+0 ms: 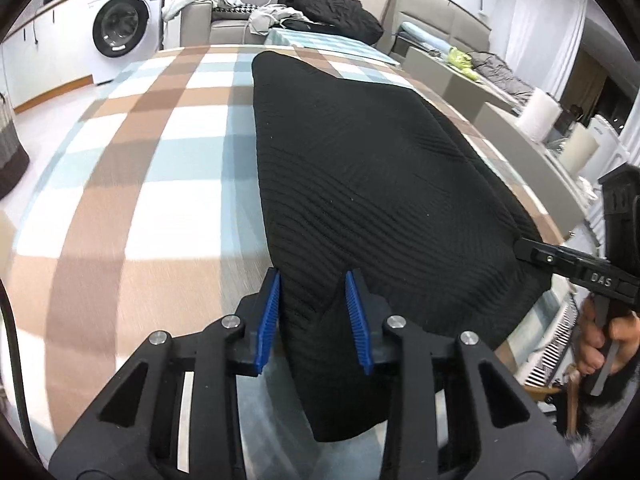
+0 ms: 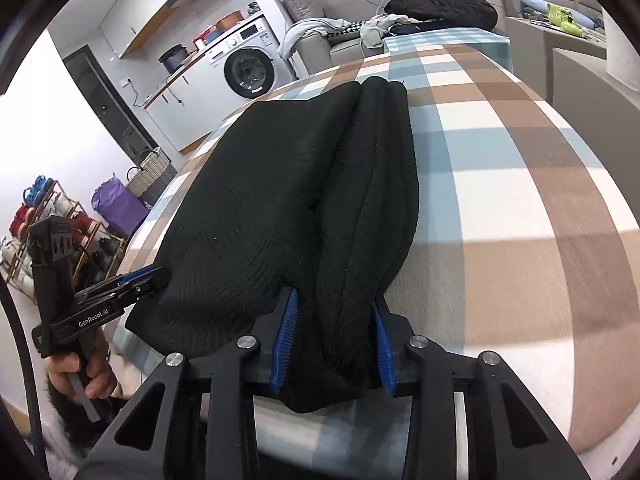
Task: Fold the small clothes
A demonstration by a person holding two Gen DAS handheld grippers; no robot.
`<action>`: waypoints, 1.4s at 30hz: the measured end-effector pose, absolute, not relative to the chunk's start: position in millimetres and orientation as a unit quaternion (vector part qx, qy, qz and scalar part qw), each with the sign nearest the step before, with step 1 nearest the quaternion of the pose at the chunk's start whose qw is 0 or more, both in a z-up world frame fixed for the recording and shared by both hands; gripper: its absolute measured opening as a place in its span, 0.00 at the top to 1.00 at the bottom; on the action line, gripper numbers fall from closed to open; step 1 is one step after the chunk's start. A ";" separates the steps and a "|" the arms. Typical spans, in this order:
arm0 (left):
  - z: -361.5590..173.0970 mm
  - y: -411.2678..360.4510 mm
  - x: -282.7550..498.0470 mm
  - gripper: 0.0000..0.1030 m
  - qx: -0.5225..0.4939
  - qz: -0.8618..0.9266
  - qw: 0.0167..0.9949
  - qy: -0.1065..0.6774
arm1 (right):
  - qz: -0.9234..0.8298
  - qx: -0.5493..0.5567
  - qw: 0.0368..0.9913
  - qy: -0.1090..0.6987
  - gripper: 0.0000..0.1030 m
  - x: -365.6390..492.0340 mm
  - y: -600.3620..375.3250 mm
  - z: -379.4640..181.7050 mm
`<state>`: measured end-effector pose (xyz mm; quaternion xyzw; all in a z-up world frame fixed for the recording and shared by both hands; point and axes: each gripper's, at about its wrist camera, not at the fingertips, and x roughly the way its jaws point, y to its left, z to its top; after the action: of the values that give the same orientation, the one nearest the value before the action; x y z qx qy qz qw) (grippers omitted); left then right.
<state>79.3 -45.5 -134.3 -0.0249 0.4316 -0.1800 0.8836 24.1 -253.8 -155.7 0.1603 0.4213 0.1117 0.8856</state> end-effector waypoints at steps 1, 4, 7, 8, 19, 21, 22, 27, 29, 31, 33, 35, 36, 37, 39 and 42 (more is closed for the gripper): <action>-133.4 -46.0 86.8 0.71 -0.022 -0.174 0.885 0.431 | 0.109 0.157 0.886 0.424 0.65 34.4 -250.6 -154.6; -129.8 -46.0 116.7 0.71 -0.020 -0.152 0.890 0.429 | 0.107 0.153 0.884 0.428 0.65 57.9 -243.8 -152.8; -128.5 -45.2 139.7 0.71 -0.020 -0.142 0.893 0.426 | 0.101 0.152 0.883 0.432 0.65 83.1 -240.1 -151.7; -128.8 -45.4 146.7 0.71 -0.019 -0.139 0.894 0.426 | 0.098 0.156 0.883 0.432 0.65 90.2 -240.1 -151.9; -133.2 -46.2 187.6 0.71 -0.005 -0.126 0.899 0.419 | 0.074 0.160 0.889 0.423 0.64 115.9 -234.9 -149.6; -133.2 -45.2 186.3 0.71 -0.001 -0.126 0.900 0.417 | 0.078 0.162 0.888 0.423 0.60 115.1 -238.9 -150.5; -132.8 -44.2 184.3 0.71 0.000 -0.125 0.901 0.416 | 0.081 0.166 0.889 0.419 0.57 113.4 -242.7 -149.5; -121.9 -38.8 160.6 0.49 0.006 -0.129 0.912 0.390 | 0.084 0.132 0.911 0.381 0.26 94.9 -246.2 -132.4; -115.3 -37.7 146.9 0.33 0.012 -0.129 0.920 0.371 | 0.085 0.117 0.925 0.353 0.09 82.3 -246.5 -121.4; -107.2 -35.7 132.4 0.20 0.013 -0.132 0.928 0.348 | 0.091 0.100 0.936 0.325 0.01 66.9 -244.0 -111.8; -97.7 -33.0 114.8 0.17 0.008 -0.139 0.937 0.320 | 0.095 0.087 0.946 0.299 0.00 54.7 -240.7 -105.3; -91.7 -31.9 103.7 0.10 0.007 -0.142 0.940 0.309 | 0.107 0.083 0.951 0.279 0.00 41.8 -236.5 -101.0; -88.9 -30.7 96.4 0.03 0.004 -0.146 0.942 0.302 | 0.112 0.081 0.952 0.272 0.00 36.8 -234.7 -99.8; -86.7 -29.5 90.0 0.00 0.001 -0.147 0.944 0.295 | 0.112 0.078 0.955 0.262 0.00 30.6 -232.6 -98.8; -82.3 -26.7 75.9 0.01 -0.006 -0.150 0.949 0.276 | 0.115 0.073 0.960 0.243 0.00 20.1 -229.4 -97.9; -79.5 -22.6 59.6 0.01 -0.011 -0.148 0.953 0.263 | 0.123 0.081 0.963 0.228 0.00 12.2 -227.8 -98.6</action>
<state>59.6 -22.6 -79.5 -0.0115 0.2625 -0.1478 0.9535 12.2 -227.8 -98.6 0.0807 0.2278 0.1226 0.9626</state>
